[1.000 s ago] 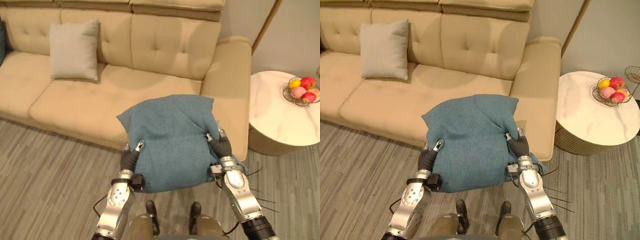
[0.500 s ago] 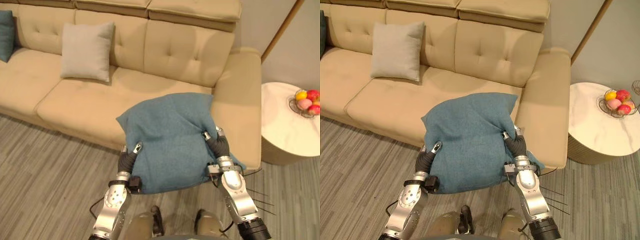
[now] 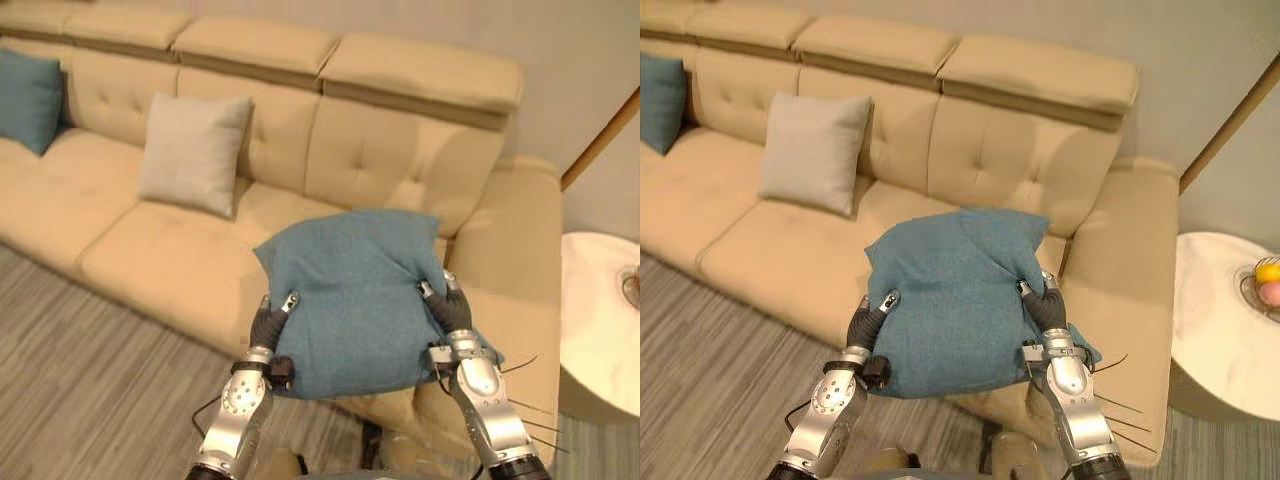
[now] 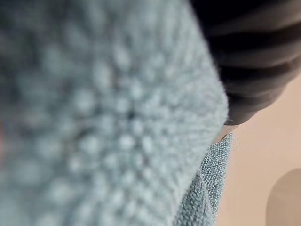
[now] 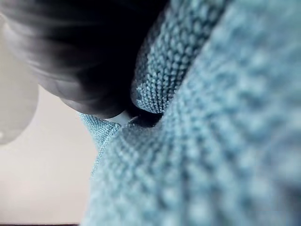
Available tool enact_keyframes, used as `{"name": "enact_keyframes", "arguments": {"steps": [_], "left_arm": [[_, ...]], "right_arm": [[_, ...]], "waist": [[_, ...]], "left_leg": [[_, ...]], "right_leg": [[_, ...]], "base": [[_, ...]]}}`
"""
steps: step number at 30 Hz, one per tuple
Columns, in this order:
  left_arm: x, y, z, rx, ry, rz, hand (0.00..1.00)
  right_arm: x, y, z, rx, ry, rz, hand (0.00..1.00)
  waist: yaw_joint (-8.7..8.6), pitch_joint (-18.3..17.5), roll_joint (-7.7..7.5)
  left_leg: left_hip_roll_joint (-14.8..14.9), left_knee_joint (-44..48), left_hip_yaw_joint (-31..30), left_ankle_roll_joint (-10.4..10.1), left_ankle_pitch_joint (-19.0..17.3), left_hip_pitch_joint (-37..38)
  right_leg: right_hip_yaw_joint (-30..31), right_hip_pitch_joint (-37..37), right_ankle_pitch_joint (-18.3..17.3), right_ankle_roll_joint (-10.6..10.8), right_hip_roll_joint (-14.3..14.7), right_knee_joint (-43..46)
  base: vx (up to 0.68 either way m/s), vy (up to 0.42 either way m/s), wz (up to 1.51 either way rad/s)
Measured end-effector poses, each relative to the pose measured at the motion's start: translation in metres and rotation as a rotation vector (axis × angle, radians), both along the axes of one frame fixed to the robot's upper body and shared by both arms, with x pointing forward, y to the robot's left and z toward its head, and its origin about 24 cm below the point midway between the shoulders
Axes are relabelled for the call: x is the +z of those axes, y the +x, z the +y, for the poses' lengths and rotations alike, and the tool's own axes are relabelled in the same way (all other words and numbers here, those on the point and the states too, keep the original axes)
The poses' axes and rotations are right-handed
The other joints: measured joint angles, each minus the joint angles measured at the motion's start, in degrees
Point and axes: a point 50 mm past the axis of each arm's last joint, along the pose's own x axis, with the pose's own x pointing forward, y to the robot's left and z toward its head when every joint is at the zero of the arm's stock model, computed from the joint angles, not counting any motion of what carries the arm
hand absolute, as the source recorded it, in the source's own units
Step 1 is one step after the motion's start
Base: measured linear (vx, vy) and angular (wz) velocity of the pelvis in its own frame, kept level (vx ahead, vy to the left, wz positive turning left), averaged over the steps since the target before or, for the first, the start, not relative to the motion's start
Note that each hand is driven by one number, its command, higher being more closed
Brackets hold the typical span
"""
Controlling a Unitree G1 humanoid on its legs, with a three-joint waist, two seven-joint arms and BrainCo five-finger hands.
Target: Pick up cushions and gather them together orderly.
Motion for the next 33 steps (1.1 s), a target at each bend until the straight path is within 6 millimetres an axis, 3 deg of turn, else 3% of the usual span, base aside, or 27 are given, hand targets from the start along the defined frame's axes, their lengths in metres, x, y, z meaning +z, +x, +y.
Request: {"name": "enact_keyframes", "arguments": {"steps": [2,4,5,6,7,8,9,11,14,18,21,23,25,26,27,29,31,33], "left_arm": [[0.002,0.001,0.0,0.004,-0.007,-0.011,1.0],[0.002,0.001,-0.001,0.008,-0.014,-0.009,1.0],[0.002,0.001,-0.001,0.007,-0.007,-0.009,1.0],[0.001,0.001,-0.001,0.007,0.001,-0.009,1.0],[0.001,0.0,-0.001,0.007,0.001,-0.008,1.0],[0.0,0.0,-0.001,0.007,0.006,-0.004,1.0],[-0.001,0.0,0.0,0.007,0.015,0.003,1.0],[-0.002,-0.001,0.002,0.007,0.022,0.005,1.0],[-0.005,-0.005,0.004,0.012,0.028,0.017,1.0],[-0.006,-0.006,0.006,0.008,0.058,0.017,1.0],[0.002,0.002,0.006,0.021,0.086,-0.019,1.0],[0.015,0.017,0.006,0.039,0.109,-0.078,1.0],[0.039,0.043,0.005,0.064,0.135,-0.176,1.0],[0.067,0.07,0.007,0.099,0.163,-0.273,1.0],[0.079,0.079,0.008,0.113,0.172,-0.314,1.0],[0.133,0.112,0.013,0.164,0.212,-0.471,1.0],[0.166,0.126,0.015,0.198,0.225,-0.557,1.0],[0.219,0.143,0.014,0.257,0.24,-0.682,1.0]], "right_arm": [[0.008,0.0,0.001,0.0,0.007,-0.033,1.0],[0.007,0.0,0.001,-0.004,0.011,-0.031,1.0],[0.006,0.0,0.0,-0.005,0.01,-0.025,1.0],[0.005,0.0,0.0,-0.007,0.011,-0.02,1.0],[0.004,0.0,0.0,-0.008,0.01,-0.02,1.0],[0.002,0.0,-0.001,-0.017,0.016,-0.01,1.0],[-0.005,-0.004,0.001,-0.038,0.05,0.018,1.0],[-0.007,-0.005,0.004,-0.042,0.065,0.024,1.0],[-0.007,-0.004,0.006,-0.03,0.035,0.025,1.0],[-0.012,-0.001,0.008,-0.025,0.017,0.043,1.0],[-0.005,0.011,0.009,-0.035,-0.018,0.01,1.0],[0.006,0.029,0.013,-0.048,-0.045,-0.035,1.0],[0.03,0.053,0.018,-0.082,-0.094,-0.127,1.0],[0.058,0.075,0.022,-0.109,-0.125,-0.226,1.0],[0.071,0.083,0.024,-0.118,-0.133,-0.266,1.0],[0.123,0.109,0.031,-0.166,-0.14,-0.41,1.0],[0.154,0.119,0.034,-0.197,-0.131,-0.487,1.0],[0.205,0.129,0.037,-0.265,-0.11,-0.605,1.0]], "waist": [[0.6,0.0,0.02],[1.01,0.0,0.0],[1.35,-0.1,0.23],[1.41,-0.4,0.88],[1.41,-0.6,1.43],[1.29,-0.7,2.24],[0.3,-1.2,0.64],[0.12,-1.3,-0.7],[0.43,-1.3,-0.72],[0.23,-1.4,-0.71],[0.0,-1.3,-0.66],[0.09,-1.0,-0.51],[0.02,1.5,0.08],[0.11,3.6,0.56],[0.11,4.2,0.51],[0.43,7.2,0.5],[0.75,9.3,0.41],[1.72,11.4,0.3]], "left_leg": [[0.2,-4.2,-0.2,2.4,-1.9,-2.4],[-0.6,-13.0,-3.6,2.0,-1.9,-3.4],[-1.4,-19.5,-6.6,0.6,-1.0,-3.0],[-1.4,-28.9,-9.6,-2.2,2.3,-1.6],[-1.1,-32.3,-10.3,-2.5,5.1,-0.8],[-0.3,-34.2,-10.5,-4.4,9.6,0.0],[-1.9,-34.9,-8.4,-3.5,9.3,1.8],[-4.1,-36.1,-5.3,-2.4,8.6,3.7],[-5.4,-35.8,-0.4,-0.7,7.0,4.7],[-5.3,-35.5,2.4,-0.7,5.7,4.3],[-5.2,-35.1,3.1,-0.9,5.7,0.7],[-5.1,-34.4,2.7,-0.4,6.5,-2.6],[-5.3,-33.8,1.4,0.1,7.6,-5.9],[-5.4,-33.5,0.3,0.5,9.0,-9.9],[-5.6,-33.5,-0.1,0.6,9.7,-11.5],[-5.9,-34.6,-1.2,1.0,12.3,-15.9],[-6.3,-36.0,-1.7,1.0,13.9,-16.7],[-6.7,-38.2,-1.8,1.1,16.2,-18.8]], "right_leg": [[3.4,0.9,-0.4,0.0,-0.3,-1.5],[6.7,1.9,-0.5,1.7,-1.0,-1.7],[8.8,2.3,-0.5,2.4,-1.2,-1.7],[11.1,2.4,-0.6,4.1,-0.9,-1.7],[11.9,2.5,-0.8,4.9,-0.5,-1.7],[14.1,3.0,-1.3,6.8,0.2,-1.9],[14.6,3.1,-0.5,7.6,-1.9,-2.2],[16.2,3.1,-1.2,8.8,-4.6,-2.2],[20.2,2.3,-0.1,10.5,-6.4,-3.6],[22.9,0.1,0.4,10.9,-6.4,-4.0],[23.7,-3.6,1.6,10.6,-6.1,-4.7],[23.6,-6.2,3.4,10.9,-6.1,-5.5],[22.3,-8.3,4.7,11.0,-6.2,-5.7],[21.1,-11.4,5.8,11.0,-6.3,-5.6],[20.7,-12.9,6.3,11.1,-6.4,-5.6],[19.6,-16.8,7.8,11.2,-6.5,-5.6],[19.1,-17.9,8.3,11.1,-6.6,-5.6],[19.0,-21.1,8.8,11.1,-6.7,-4.9]], "base": [[0.27,0.073,-0.79],[0.2,0.165,-0.92],[0.17,0.262,-1.09],[0.17,0.29,-1.12],[0.18,0.336,-1.12],[0.17,0.316,-0.88],[0.17,0.299,-0.76],[0.1,0.247,-0.6],[0.02,0.161,-0.63],[-0.03,0.058,-0.49],[-0.04,0.011,-0.17],[-0.04,-0.021,0.06],[-0.1,-0.015,0.29],[-0.17,-0.011,0.37],[-0.23,-0.022,0.37],[-0.18,-0.031,0.32],[-0.12,-0.017,0.23],[-0.11,-0.01,0.14]]}}
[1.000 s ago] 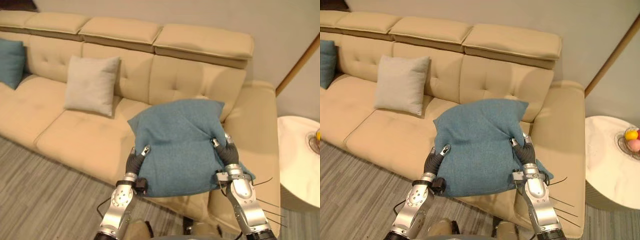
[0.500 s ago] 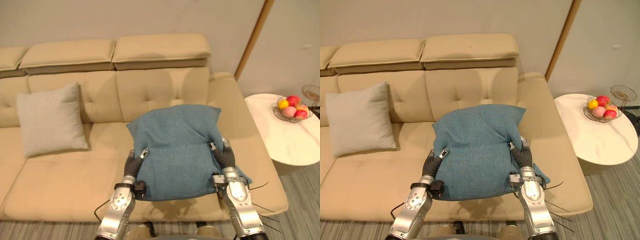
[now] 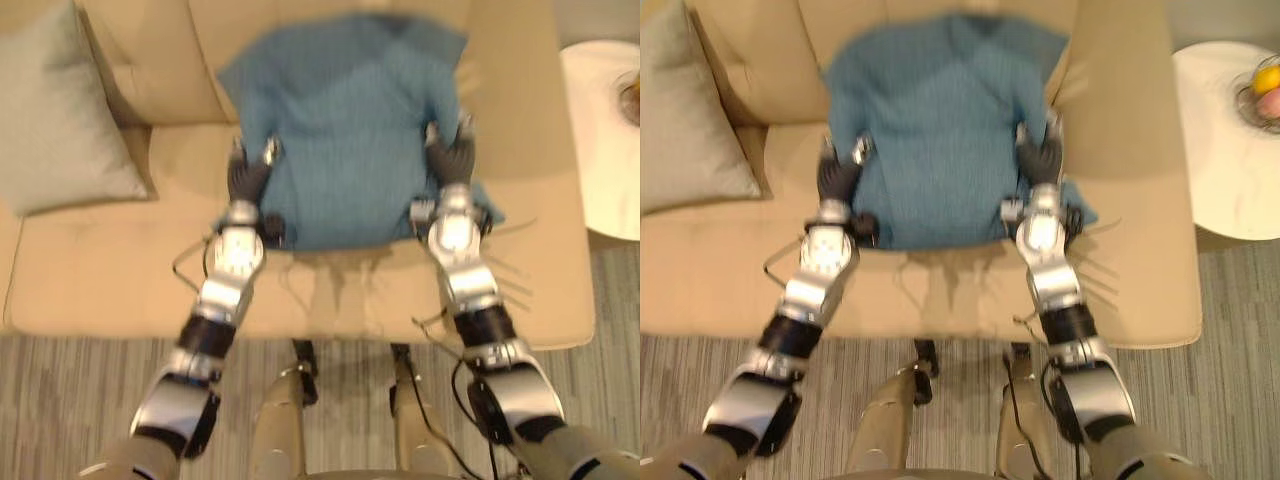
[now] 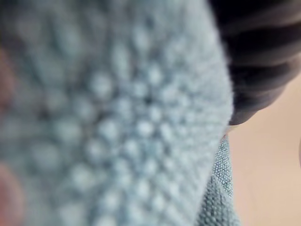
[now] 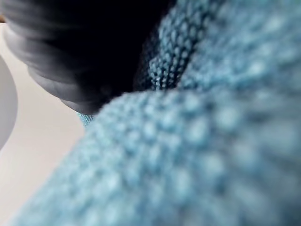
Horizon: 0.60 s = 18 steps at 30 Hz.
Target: Pick up cushions and gather them together orderly.
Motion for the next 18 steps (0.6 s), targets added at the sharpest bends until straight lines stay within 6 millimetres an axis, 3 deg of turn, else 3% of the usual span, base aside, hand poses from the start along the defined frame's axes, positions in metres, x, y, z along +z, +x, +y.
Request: {"name": "enact_keyframes", "arguments": {"steps": [1,3,4,5,6,11,13,18], "left_arm": [[0.019,0.004,0.0,0.013,0.004,-0.043,1.0],[0.086,0.01,0.0,0.047,-0.017,-0.181,1.0],[0.104,0.01,-0.001,0.049,-0.03,-0.214,0.0],[0.127,0.009,-0.003,0.054,-0.044,-0.252,0.0],[0.15,0.008,-0.005,0.069,-0.06,-0.285,0.0],[0.202,0.0,0.001,0.108,-0.142,-0.341,0.0],[0.208,-0.001,0.003,0.1,-0.176,-0.344,0.0],[0.2,0.007,0.005,0.073,-0.226,-0.289,0.0]], "right_arm": [[0.017,0.003,0.001,-0.01,0.01,-0.037,1.0],[0.076,0.005,0.004,-0.034,0.082,-0.157,1.0],[0.09,0.005,0.005,-0.037,0.101,-0.182,1.0],[0.108,0.003,0.006,-0.046,0.135,-0.215,0.0],[0.127,0.001,0.008,-0.057,0.171,-0.246,0.0],[0.169,-0.004,0.006,-0.069,0.241,-0.286,0.0],[0.175,-0.003,0.0,-0.059,0.269,-0.275,0.0],[0.171,0.004,-0.012,-0.026,0.303,-0.227,0.0]], "waist": [[0.09,0.9,-0.03],[-0.06,3.7,0.07],[-0.2,4.1,0.03],[-0.4,5.1,0.04],[-0.49,5.4,0.02],[-1.19,5.7,0.09],[-1.16,6.2,0.22],[-0.47,7.4,0.28]], "left_leg": [[-0.3,-0.9,-0.2,0.1,0.8,-0.4],[-0.8,-3.9,-0.9,0.1,3.9,-2.4],[-0.9,-4.3,-1.2,0.1,4.5,-3.4],[-0.9,-5.4,-1.6,0.1,5.6,-4.0],[-1.2,-7.5,-1.9,0.1,7.1,-4.7],[-1.7,-15.8,-3.0,-0.3,12.6,-6.7],[-1.7,-18.6,-3.2,-0.6,14.3,-7.1],[-1.2,-18.8,-3.7,-0.9,14.7,-10.1]], "right_leg": [[0.0,-0.8,0.2,0.1,0.0,0.2],[-0.6,-3.8,1.4,-0.2,-0.2,0.1],[-1.0,-4.7,1.7,0.0,-0.2,0.1],[-1.4,-5.5,1.9,0.0,-0.1,0.1],[-1.7,-6.9,2.3,-0.1,-0.1,-0.1],[-3.3,-10.9,4.0,-0.4,0.0,-2.2],[-3.9,-12.0,4.5,-0.4,0.2,-3.0],[-4.9,-14.6,4.5,-0.4,0.2,-3.2]], "base": [[-0.11,-0.011,0.14],[-0.09,-0.012,0.17],[-0.08,-0.018,0.19],[-0.07,-0.024,0.18],[-0.07,-0.026,0.16],[-0.03,-0.015,0.11],[-0.01,-0.006,0.05],[0.02,0.013,0.06]]}}
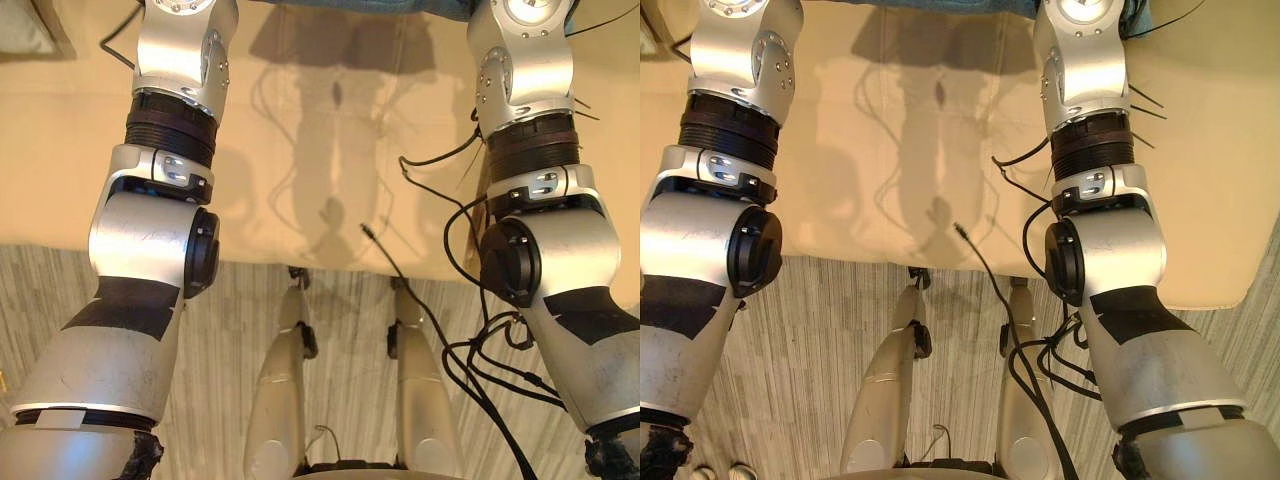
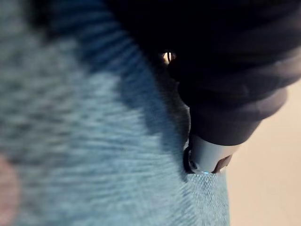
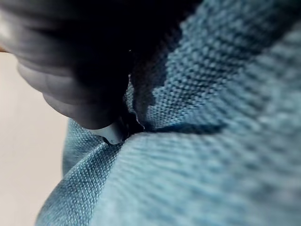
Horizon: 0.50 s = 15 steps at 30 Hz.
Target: Pick up cushions and gather them together orderly.
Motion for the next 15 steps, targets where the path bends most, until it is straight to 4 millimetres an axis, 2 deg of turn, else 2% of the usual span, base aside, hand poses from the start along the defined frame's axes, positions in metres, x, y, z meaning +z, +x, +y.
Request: {"name": "enact_keyframes", "arguments": {"steps": [3,4,6,8,11,15], "left_arm": [[-0.013,0.009,-0.001,-0.039,-0.015,0.051,0.0],[-0.023,0.013,-0.001,-0.044,-0.015,0.077,0.0],[-0.056,0.025,0.006,-0.047,-0.023,0.164,0.0],[-0.075,0.031,0.009,-0.051,-0.05,0.213,0.0],[-0.101,0.037,0.012,-0.061,-0.048,0.278,0.0],[-0.117,0.039,0.02,-0.062,-0.064,0.313,0.0]], "right_arm": [[-0.015,0.008,-0.004,0.039,0.018,0.048,0.0],[-0.024,0.013,-0.005,0.059,0.023,0.076,0.0],[-0.051,0.024,0.0,0.102,0.001,0.156,0.0],[-0.063,0.027,0.005,0.122,-0.047,0.185,0.0],[-0.065,0.027,0.01,0.16,-0.089,0.181,0.0],[-0.08,0.027,0.009,0.193,-0.124,0.19,0.0]], "waist": [[0.64,0.0,0.03],[0.78,0.0,0.03],[0.88,0.0,0.02],[1.06,0.0,0.02],[0.99,0.0,0.01],[1.22,0.0,0.01]], "left_leg": [[0.3,0.0,0.0,-0.4,0.3,-1.7],[0.4,0.0,0.0,-0.4,0.3,-1.8],[0.8,0.0,0.4,-0.5,0.3,-1.8],[0.9,0.0,1.1,-0.5,0.3,-2.1],[1.5,0.0,1.9,-0.5,0.2,-2.2],[2.5,0.0,2.6,-0.8,0.1,-2.1]], "right_leg": [[-0.6,-1.7,0.0,0.0,-0.1,0.4],[-0.8,-1.9,0.0,0.0,-0.2,0.6],[-1.0,-2.7,-0.1,-0.1,0.2,1.7],[-0.9,-3.9,-0.5,-0.6,0.4,3.1],[-0.6,-4.5,-0.6,-0.7,0.8,3.7],[-0.7,-5.5,-1.4,-1.3,1.8,5.7]], "base": [[0.01,0.023,0.01],[0.02,0.045,-0.03],[0.02,0.031,-0.09],[-0.01,0.01,-0.15],[-0.03,0.0,-0.11],[-0.05,-0.022,-0.06]]}}
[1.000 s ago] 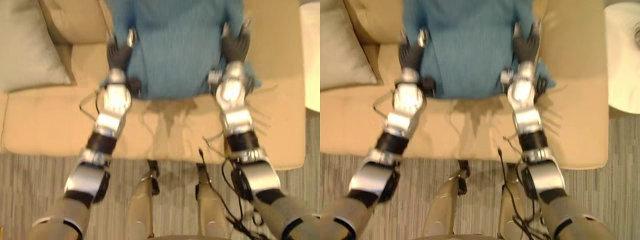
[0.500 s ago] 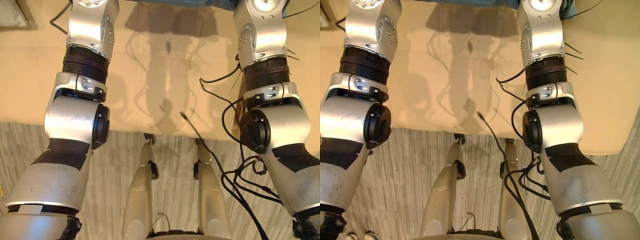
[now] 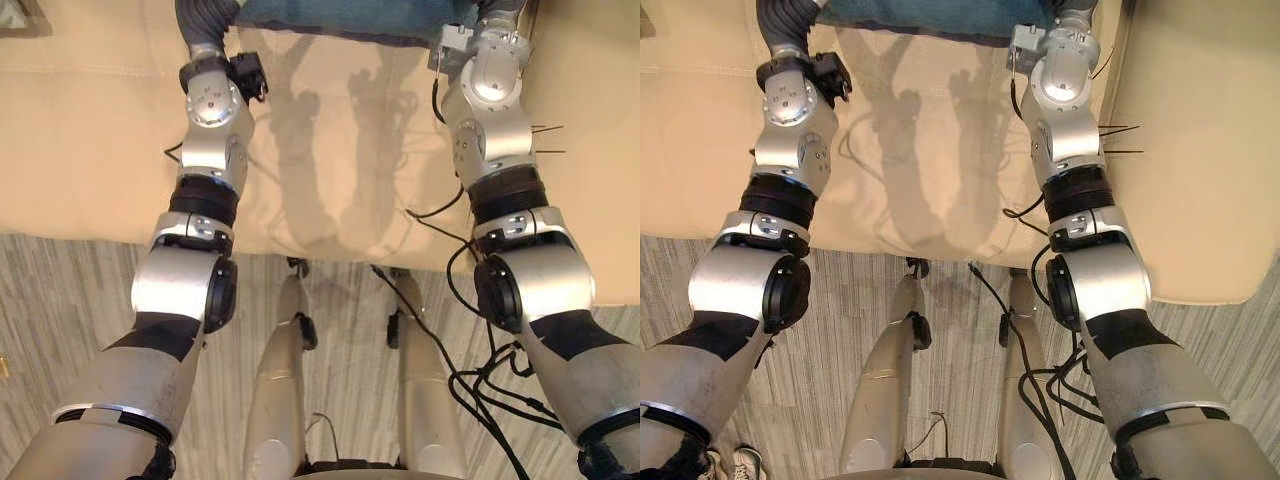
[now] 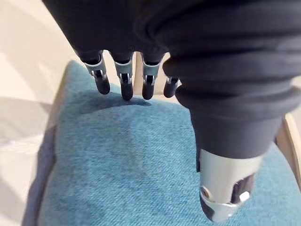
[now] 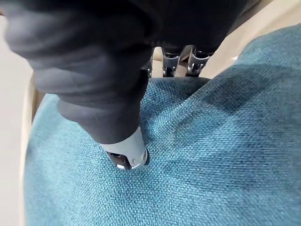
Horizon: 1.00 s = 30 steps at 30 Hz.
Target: Pick up cushions and gather them together orderly.
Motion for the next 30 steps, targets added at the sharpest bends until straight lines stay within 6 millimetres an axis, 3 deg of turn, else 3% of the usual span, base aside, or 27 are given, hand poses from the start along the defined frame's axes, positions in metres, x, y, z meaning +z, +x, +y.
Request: {"name": "enact_keyframes", "arguments": {"steps": [3,6,9,10,12,13,15,16,18,19,20,21,22,24,30], "left_arm": [[-0.006,-0.004,0.01,0.016,-0.004,-0.018,0.0],[-0.016,-0.021,0.03,0.054,0.026,-0.083,0.0],[-0.053,-0.046,0.046,0.073,0.068,-0.109,0.0],[-0.09,-0.063,0.051,0.055,0.097,-0.066,0.0],[-0.116,-0.076,0.05,0.026,0.111,-0.025,0.0],[-0.139,-0.087,0.047,-0.001,0.119,0.022,0.0],[-0.203,-0.116,0.039,-0.075,0.108,0.203,0.0],[-0.218,-0.123,0.034,-0.103,0.103,0.253,0.0],[-0.266,-0.151,0.018,-0.204,0.1,0.423,0.0],[-0.276,-0.158,0.016,-0.226,0.109,0.466,0.0],[-0.296,-0.17,0.012,-0.262,0.113,0.549,0.0],[-0.318,-0.183,0.012,-0.288,0.138,0.646,0.0],[-0.33,-0.19,0.013,-0.295,0.142,0.702,0.0],[-0.373,-0.216,0.023,-0.3,0.178,0.931,0.0],[-0.413,-0.261,0.042,-0.27,0.216,1.194,0.0]], "right_arm": [[-0.01,-0.004,-0.004,0.012,-0.005,-0.009,0.0],[-0.017,-0.027,-0.02,0.014,-0.043,-0.118,0.0],[-0.046,-0.058,-0.04,-0.005,-0.096,-0.186,0.0],[-0.078,-0.075,-0.047,-0.001,-0.134,-0.158,0.0],[-0.102,-0.088,-0.049,0.01,-0.165,-0.127,0.0],[-0.122,-0.097,-0.05,0.025,-0.183,-0.084,0.0],[-0.183,-0.116,-0.051,0.063,-0.195,0.11,0.0],[-0.199,-0.121,-0.053,0.07,-0.19,0.171,0.0],[-0.257,-0.146,-0.056,0.084,-0.186,0.395,0.0],[-0.272,-0.151,-0.057,0.088,-0.187,0.461,0.0],[-0.303,-0.162,-0.059,0.091,-0.186,0.594,0.0],[-0.338,-0.176,-0.061,0.106,-0.183,0.748,0.0],[-0.353,-0.182,-0.063,0.114,-0.191,0.819,0.0],[-0.407,-0.21,-0.07,0.144,-0.206,1.103,0.0],[-0.45,-0.261,-0.085,0.149,-0.184,1.372,0.0]], "waist": [[0.18,0.0,0.0],[0.59,0.0,-0.02],[0.8,0.0,-0.08],[0.88,-0.1,-0.24],[0.92,-0.2,-0.37],[1.06,-0.5,-0.66],[1.07,-3.8,-1.32],[1.06,-4.7,-1.34],[0.92,-7.1,-2.43],[0.83,-7.7,-2.88],[0.8,-9.4,-3.58],[0.75,-11.9,-3.99],[0.47,-13.0,-4.01],[-1.17,-15.8,-4.01],[-2.17,-19.7,-3.81]], "left_leg": [[0.4,0.0,0.2,-0.2,0.1,0.4],[0.6,0.6,0.3,0.0,0.4,1.8],[0.7,2.4,0.3,-0.9,-0.5,5.8],[1.0,4.1,-0.2,-0.8,-2.5,9.6],[1.0,5.8,-0.5,-0.9,-4.2,11.9],[1.0,7.1,-0.5,-1.0,-5.7,13.5],[1.1,10.1,-0.2,-0.9,-8.8,15.7],[1.1,10.2,-0.1,-0.8,-9.1,16.4],[1.1,10.2,0.4,-1.3,-10.2,20.4],[1.1,10.2,0.6,-1.2,-10.6,21.5],[1.2,10.2,1.0,-1.5,-11.3,23.5],[1.2,9.8,1.3,-1.5,-11.6,25.3],[1.1,9.4,1.4,-1.5,-11.8,26.3],[0.9,7.4,1.7,-1.4,-12.2,31.3],[0.0,3.4,3.2,-2.1,-12.8,39.2]], "right_leg": [[0.0,-0.2,-0.3,-0.5,0.4,1.0],[0.0,0.0,-2.1,-0.5,0.4,4.1],[-0.4,3.9,-5.1,-0.8,0.3,7.3],[-1.5,7.7,-7.6,-1.0,0.2,9.7],[-2.2,10.3,-9.6,-1.1,-0.1,11.4],[-2.3,12.1,-10.8,-1.0,-0.3,12.4],[-2.8,15.4,-13.4,-0.9,-0.7,12.9],[-2.9,16.4,-13.6,-0.8,-0.7,12.7],[-2.9,20.6,-13.9,-0.6,-0.8,11.3],[-2.7,21.8,-13.9,-0.6,-0.6,10.9],[-2.3,23.9,-13.9,-0.7,-0.1,9.9],[-2.1,25.9,-13.8,-0.6,-0.1,8.5],[-2.1,27.0,-13.7,-0.6,-0.1,7.7],[-1.8,32.3,-12.8,-0.3,-0.1,3.8],[-0.2,39.4,-11.9,0.2,-0.1,-1.1]], "base": [[-0.04,-0.034,-0.04],[-0.03,-0.06,0.03],[-0.02,-0.08,0.23],[0.0,-0.086,0.3],[0.02,-0.08,0.24],[0.04,-0.075,0.13],[0.05,-0.051,0.1],[0.07,-0.016,0.07],[0.09,-0.004,-0.07],[0.08,-0.01,-0.2],[0.09,-0.014,-0.23],[0.12,-0.008,-0.21],[0.13,0.009,-0.14],[0.1,0.024,-0.12],[0.09,0.011,-0.17]]}}
